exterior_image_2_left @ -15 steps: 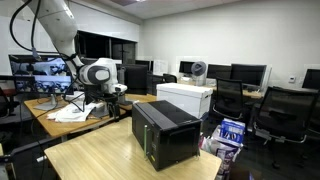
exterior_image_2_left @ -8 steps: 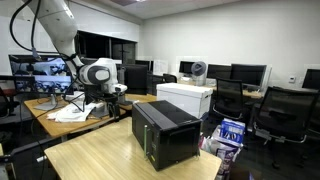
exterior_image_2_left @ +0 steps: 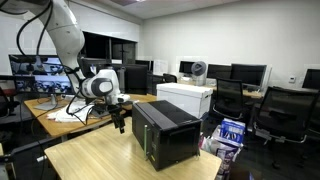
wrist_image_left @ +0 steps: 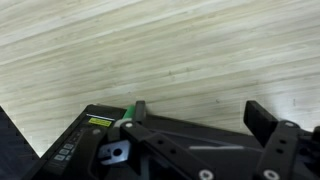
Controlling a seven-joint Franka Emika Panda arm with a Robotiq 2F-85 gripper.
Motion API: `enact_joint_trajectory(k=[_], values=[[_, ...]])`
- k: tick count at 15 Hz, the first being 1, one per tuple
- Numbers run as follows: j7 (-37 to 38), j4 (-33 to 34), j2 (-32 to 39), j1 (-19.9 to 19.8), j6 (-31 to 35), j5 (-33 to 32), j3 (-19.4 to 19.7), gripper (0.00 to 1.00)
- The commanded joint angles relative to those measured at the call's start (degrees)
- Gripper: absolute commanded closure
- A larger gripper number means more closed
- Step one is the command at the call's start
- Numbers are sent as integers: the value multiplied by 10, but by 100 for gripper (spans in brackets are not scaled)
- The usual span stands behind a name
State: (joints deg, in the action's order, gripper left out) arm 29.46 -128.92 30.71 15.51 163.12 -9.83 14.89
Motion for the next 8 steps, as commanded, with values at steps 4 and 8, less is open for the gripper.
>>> enact_joint_trajectory(k=[4,8], values=[[13,7,96,68,158,40,96,0],[-9,33,146,81,219,143,121,0]])
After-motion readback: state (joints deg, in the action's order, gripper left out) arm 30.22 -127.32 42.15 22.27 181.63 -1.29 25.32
